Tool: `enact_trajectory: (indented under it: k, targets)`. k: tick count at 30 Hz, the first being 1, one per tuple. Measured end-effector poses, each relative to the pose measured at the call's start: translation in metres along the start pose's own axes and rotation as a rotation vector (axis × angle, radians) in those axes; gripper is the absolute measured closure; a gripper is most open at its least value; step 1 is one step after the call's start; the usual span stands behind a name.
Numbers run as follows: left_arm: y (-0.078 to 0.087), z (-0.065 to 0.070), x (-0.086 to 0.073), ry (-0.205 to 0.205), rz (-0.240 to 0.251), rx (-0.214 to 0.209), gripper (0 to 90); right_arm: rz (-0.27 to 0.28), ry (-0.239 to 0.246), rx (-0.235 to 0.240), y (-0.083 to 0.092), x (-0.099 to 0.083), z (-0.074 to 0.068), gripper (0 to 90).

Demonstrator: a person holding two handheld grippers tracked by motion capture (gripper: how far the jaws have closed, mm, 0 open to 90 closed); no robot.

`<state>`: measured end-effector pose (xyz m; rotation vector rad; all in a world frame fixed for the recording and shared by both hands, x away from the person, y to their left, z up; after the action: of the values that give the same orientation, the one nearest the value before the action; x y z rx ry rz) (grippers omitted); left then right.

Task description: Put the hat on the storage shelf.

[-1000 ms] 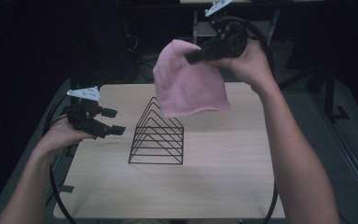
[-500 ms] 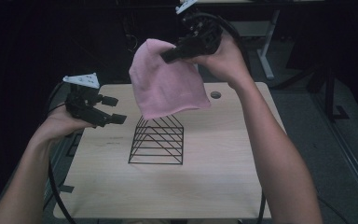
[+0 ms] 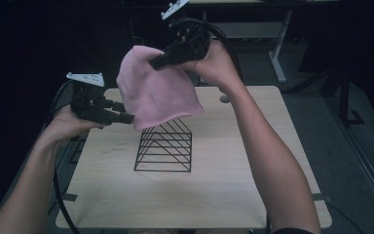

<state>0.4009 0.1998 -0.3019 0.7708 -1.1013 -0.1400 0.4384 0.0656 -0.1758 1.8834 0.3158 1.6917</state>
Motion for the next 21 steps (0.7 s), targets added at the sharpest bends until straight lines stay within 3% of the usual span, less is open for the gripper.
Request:
enact_trajectory:
  k: [3, 9, 21]
  targets:
    - [0.000, -0.004, -0.003, 0.028, -0.003, 0.000, 57.7, -0.001, -0.002, 0.007, -0.005, 0.000, 0.000, 77.7]
    - [0.002, -0.006, -0.009, 0.014, -0.007, -0.002, 80.2, 0.000, -0.009, 0.024, -0.014, -0.003, -0.004, 77.7]
    - [-0.002, -0.007, -0.027, -0.004, -0.058, -0.014, 85.6, -0.009, -0.033, 0.035, -0.025, -0.021, -0.004, 77.5]
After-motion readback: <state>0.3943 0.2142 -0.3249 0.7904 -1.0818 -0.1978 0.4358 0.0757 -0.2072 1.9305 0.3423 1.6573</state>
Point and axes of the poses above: each handheld gripper's, and its own axes: y roughly backward along the jaws, x roughly out of its top, z roughly to its right, the point moved 10 cm from there along -y, roughly forward along the jaws, and after that the axes turned 1 degree about y, right-handed, at the moved point
